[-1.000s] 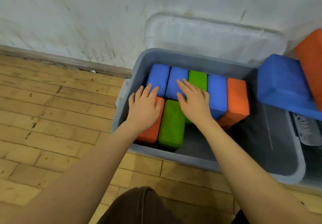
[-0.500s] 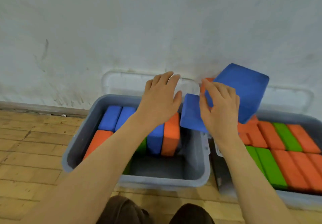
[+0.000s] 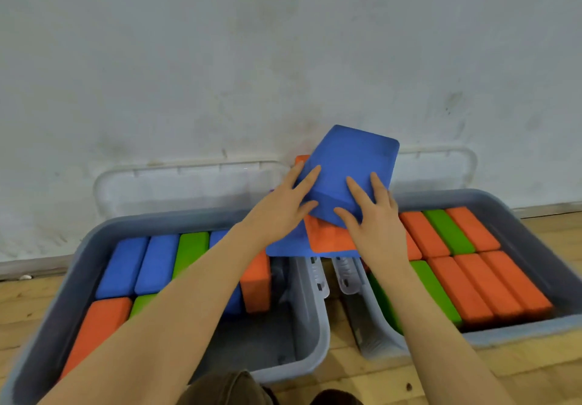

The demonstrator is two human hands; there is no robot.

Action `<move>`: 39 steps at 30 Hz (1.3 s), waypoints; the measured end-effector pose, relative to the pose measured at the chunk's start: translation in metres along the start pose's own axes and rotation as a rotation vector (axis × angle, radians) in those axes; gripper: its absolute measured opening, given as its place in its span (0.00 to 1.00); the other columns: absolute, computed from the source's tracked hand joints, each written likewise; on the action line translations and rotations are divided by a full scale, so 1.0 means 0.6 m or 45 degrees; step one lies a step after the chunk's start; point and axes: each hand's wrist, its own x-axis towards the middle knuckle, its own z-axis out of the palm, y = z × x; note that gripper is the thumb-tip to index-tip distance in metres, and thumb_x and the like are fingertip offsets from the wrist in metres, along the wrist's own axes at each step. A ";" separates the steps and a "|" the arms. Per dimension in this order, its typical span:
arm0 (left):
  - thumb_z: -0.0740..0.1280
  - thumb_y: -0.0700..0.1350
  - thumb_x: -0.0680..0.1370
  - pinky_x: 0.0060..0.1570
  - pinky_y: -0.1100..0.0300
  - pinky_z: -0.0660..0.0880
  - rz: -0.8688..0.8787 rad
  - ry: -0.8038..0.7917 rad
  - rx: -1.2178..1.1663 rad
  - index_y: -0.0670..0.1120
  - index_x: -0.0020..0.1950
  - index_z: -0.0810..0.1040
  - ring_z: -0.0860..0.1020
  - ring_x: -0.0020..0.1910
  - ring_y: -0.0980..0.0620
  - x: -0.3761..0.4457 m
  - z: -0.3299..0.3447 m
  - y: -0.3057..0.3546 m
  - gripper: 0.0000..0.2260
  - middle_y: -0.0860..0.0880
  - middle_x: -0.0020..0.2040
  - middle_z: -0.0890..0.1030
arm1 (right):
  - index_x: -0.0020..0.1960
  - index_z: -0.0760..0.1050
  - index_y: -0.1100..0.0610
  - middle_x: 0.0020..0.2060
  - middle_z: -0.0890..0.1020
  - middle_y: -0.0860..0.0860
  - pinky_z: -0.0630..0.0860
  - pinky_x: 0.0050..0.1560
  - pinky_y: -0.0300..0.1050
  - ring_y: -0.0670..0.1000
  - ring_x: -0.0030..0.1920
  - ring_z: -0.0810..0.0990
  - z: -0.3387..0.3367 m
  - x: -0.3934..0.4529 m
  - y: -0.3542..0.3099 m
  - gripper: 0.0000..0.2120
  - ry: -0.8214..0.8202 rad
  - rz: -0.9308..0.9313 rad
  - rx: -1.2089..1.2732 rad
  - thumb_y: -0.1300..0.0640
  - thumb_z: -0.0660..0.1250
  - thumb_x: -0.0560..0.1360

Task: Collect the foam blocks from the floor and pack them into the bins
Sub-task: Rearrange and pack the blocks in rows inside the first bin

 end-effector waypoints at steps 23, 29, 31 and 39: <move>0.61 0.63 0.76 0.53 0.42 0.72 0.306 0.890 0.755 0.51 0.71 0.64 0.69 0.61 0.34 -0.111 -0.078 -0.022 0.27 0.47 0.70 0.65 | 0.73 0.60 0.46 0.70 0.65 0.52 0.69 0.42 0.31 0.42 0.60 0.68 -0.046 0.000 -0.112 0.26 0.241 -0.435 0.471 0.44 0.60 0.76; 0.65 0.56 0.77 0.48 0.44 0.73 0.111 1.128 0.619 0.47 0.63 0.74 0.66 0.54 0.38 -0.117 -0.052 -0.033 0.18 0.39 0.62 0.74 | 0.76 0.54 0.50 0.73 0.64 0.53 0.66 0.64 0.50 0.54 0.69 0.67 0.016 -0.017 -0.027 0.35 -0.067 -0.222 0.259 0.36 0.54 0.74; 0.65 0.55 0.77 0.46 0.44 0.73 0.045 1.138 0.618 0.47 0.61 0.75 0.66 0.54 0.38 -0.119 -0.041 -0.041 0.17 0.39 0.61 0.75 | 0.75 0.57 0.47 0.73 0.64 0.51 0.55 0.71 0.59 0.56 0.73 0.61 0.041 -0.018 0.004 0.39 -0.251 -0.208 -0.079 0.30 0.47 0.69; 0.64 0.58 0.74 0.42 0.44 0.74 -0.295 1.019 0.616 0.46 0.57 0.79 0.69 0.52 0.36 -0.135 0.020 -0.070 0.19 0.39 0.59 0.77 | 0.76 0.49 0.40 0.77 0.53 0.48 0.44 0.70 0.65 0.61 0.75 0.48 0.071 -0.004 0.006 0.45 -0.417 -0.289 -0.463 0.38 0.70 0.67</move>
